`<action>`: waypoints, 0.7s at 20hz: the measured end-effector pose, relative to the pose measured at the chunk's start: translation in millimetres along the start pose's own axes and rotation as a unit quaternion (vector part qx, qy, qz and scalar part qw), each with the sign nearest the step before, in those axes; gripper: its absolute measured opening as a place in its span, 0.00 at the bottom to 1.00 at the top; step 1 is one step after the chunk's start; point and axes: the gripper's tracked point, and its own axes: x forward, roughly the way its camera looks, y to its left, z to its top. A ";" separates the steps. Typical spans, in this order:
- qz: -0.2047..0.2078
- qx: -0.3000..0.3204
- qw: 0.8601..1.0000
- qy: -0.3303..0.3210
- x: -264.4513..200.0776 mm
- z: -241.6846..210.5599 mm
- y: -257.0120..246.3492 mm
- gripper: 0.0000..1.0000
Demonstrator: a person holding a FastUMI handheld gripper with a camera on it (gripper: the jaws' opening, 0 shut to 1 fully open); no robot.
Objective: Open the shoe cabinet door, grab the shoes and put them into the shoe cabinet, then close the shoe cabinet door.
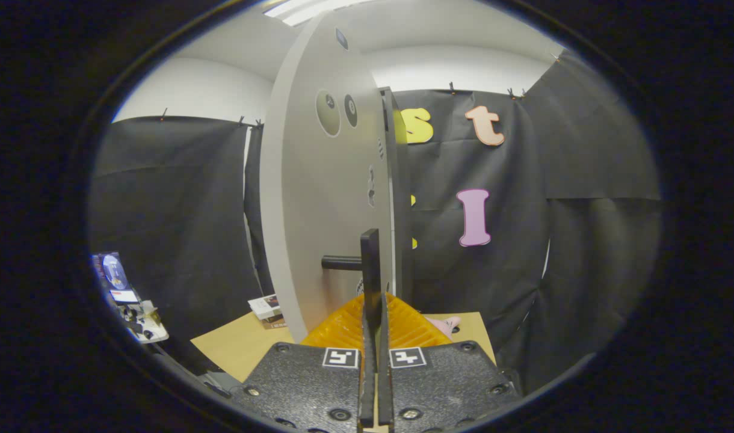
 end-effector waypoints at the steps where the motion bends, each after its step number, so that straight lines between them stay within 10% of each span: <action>1: -0.015 -0.012 1.000 -0.004 -1.2 -1.3 -3.1 0.06; 9: -0.037 -0.008 0.998 -0.041 -29.4 4.1 -3.8 0.12; 14: -0.063 -0.013 0.993 -0.103 -71.7 15.7 13.0 0.76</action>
